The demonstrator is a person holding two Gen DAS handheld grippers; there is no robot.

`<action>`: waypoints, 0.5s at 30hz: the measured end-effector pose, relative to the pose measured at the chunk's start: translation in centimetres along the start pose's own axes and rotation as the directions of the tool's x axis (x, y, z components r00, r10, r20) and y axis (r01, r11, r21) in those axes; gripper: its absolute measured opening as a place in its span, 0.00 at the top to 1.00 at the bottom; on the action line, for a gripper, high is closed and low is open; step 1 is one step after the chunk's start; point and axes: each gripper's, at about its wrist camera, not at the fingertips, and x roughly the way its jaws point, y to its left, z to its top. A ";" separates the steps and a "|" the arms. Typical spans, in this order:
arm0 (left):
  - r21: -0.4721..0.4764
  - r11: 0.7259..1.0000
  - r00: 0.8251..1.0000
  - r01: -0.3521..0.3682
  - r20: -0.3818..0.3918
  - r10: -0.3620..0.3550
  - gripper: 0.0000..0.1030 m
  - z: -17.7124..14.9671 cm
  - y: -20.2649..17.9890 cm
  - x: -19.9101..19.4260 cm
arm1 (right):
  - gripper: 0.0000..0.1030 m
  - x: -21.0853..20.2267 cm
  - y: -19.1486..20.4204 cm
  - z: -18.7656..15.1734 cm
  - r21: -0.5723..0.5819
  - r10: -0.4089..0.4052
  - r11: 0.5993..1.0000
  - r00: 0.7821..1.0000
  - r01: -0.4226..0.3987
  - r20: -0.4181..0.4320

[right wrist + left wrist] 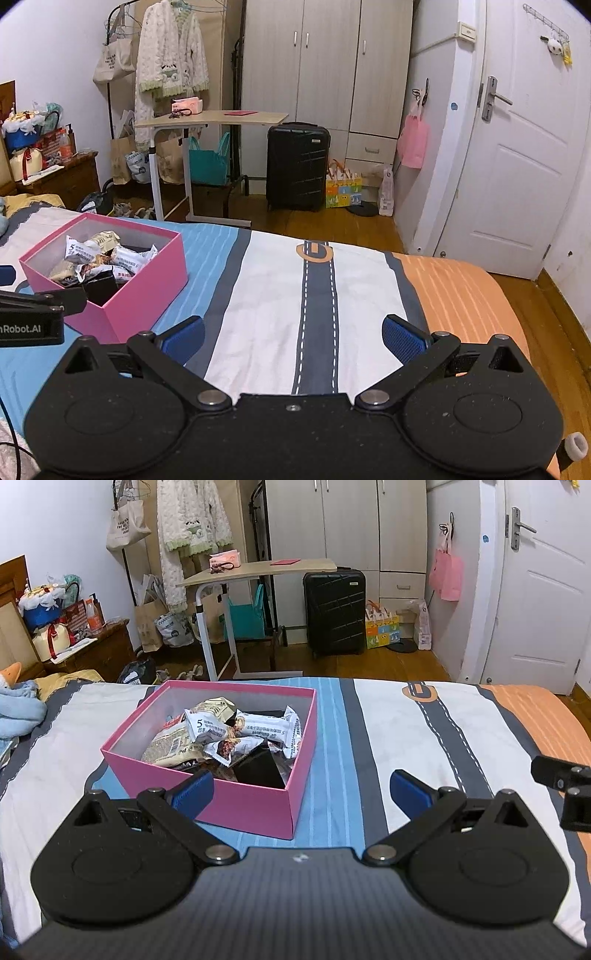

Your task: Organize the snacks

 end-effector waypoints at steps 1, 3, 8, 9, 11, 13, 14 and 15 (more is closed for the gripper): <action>0.004 1.000 1.000 -0.001 0.001 0.001 0.00 0.0 0.0 0.0 | 0.00 -0.1 0.0 0.0 0.001 0.000 1.000 1.000 0.000 0.000; 0.010 1.000 1.000 -0.007 0.003 0.007 0.00 -0.1 -0.1 0.1 | 0.00 -0.2 0.0 0.1 0.002 -0.001 1.000 1.000 0.001 0.002; 0.016 1.000 1.000 -0.009 0.005 0.009 0.00 0.0 -0.4 0.1 | 0.00 -0.5 0.2 0.1 -0.001 -0.006 1.000 1.000 0.006 0.013; 0.020 1.000 1.000 -0.010 0.007 0.010 0.00 -0.1 -0.4 0.1 | 0.00 -0.5 0.2 0.1 -0.002 -0.008 1.000 1.000 0.008 0.014; 0.023 1.000 1.000 -0.013 0.008 0.013 0.00 -0.1 -0.5 0.0 | 0.00 -0.5 0.1 0.1 -0.003 -0.010 1.000 1.000 0.010 0.014; 0.026 1.000 1.000 -0.015 0.009 0.015 0.00 0.0 -0.6 0.0 | 0.00 -0.5 0.2 0.1 -0.001 -0.009 1.000 1.000 0.009 0.013; 0.026 1.000 1.000 -0.014 0.008 0.014 0.00 0.0 -0.6 0.0 | 0.00 -0.6 0.2 0.1 -0.001 -0.010 1.000 1.000 0.010 0.014; 0.025 1.000 1.000 -0.013 0.006 0.013 0.00 -0.1 -0.6 0.1 | 0.00 -0.5 0.1 0.1 -0.001 -0.011 1.000 1.000 0.011 0.015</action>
